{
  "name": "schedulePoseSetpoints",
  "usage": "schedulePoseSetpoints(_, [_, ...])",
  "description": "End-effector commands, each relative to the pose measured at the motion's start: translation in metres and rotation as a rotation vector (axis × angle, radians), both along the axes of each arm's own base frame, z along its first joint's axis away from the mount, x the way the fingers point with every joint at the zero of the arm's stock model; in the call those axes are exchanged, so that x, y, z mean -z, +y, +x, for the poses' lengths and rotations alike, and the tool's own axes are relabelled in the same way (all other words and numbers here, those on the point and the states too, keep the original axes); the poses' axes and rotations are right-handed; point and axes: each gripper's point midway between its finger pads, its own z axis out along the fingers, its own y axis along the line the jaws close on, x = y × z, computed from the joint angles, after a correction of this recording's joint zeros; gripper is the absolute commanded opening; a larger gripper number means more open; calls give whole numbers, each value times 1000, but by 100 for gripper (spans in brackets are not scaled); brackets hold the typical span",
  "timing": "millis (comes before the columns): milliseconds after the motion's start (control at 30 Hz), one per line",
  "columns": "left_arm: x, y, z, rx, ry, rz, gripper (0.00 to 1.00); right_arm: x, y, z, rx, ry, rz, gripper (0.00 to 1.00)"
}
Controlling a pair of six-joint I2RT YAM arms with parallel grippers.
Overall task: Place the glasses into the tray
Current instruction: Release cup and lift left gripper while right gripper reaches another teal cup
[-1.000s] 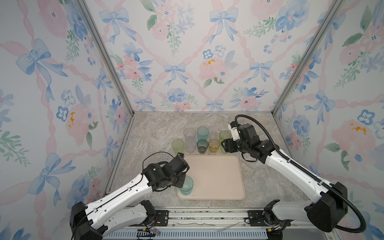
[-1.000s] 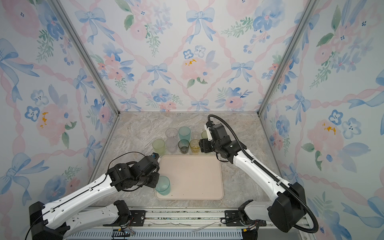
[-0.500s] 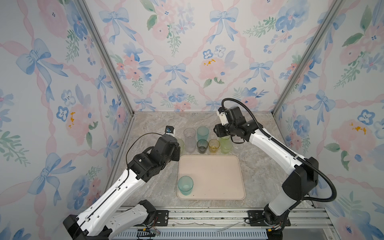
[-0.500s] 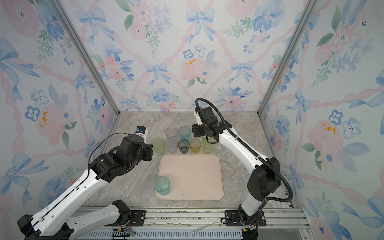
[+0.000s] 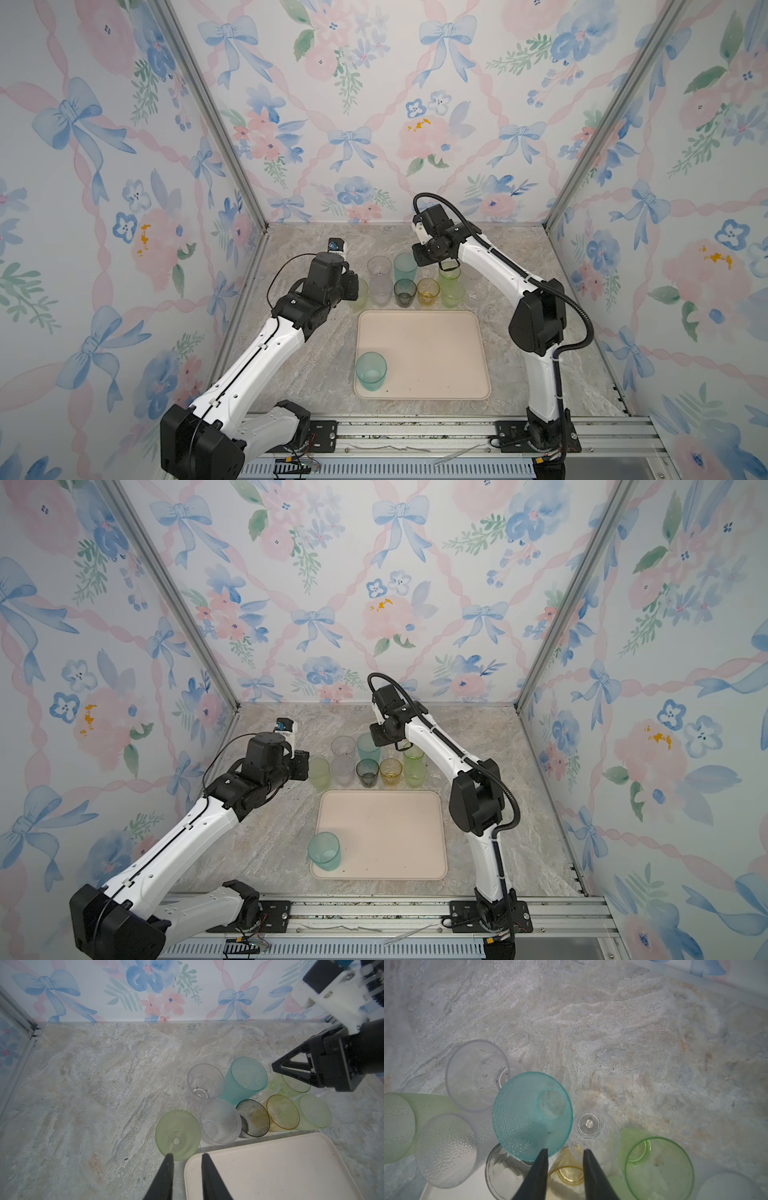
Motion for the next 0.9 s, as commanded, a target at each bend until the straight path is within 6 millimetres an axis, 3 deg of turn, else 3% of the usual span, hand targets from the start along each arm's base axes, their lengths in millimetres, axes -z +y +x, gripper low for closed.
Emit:
schedulePoseSetpoints(0, [-2, -7, 7, 47, -26, -20, 26, 4, -2, 6, 7, 12, -36, 31])
schedulePoseSetpoints(267, [6, 0, 9, 44, -10, -25, 26, 18, 1, 20, 17, 7, -78, 29])
schedulePoseSetpoints(867, [19, 9, 7, 38, 8, -31, 27, 36, 12, 21, -2, 36, -89, 25])
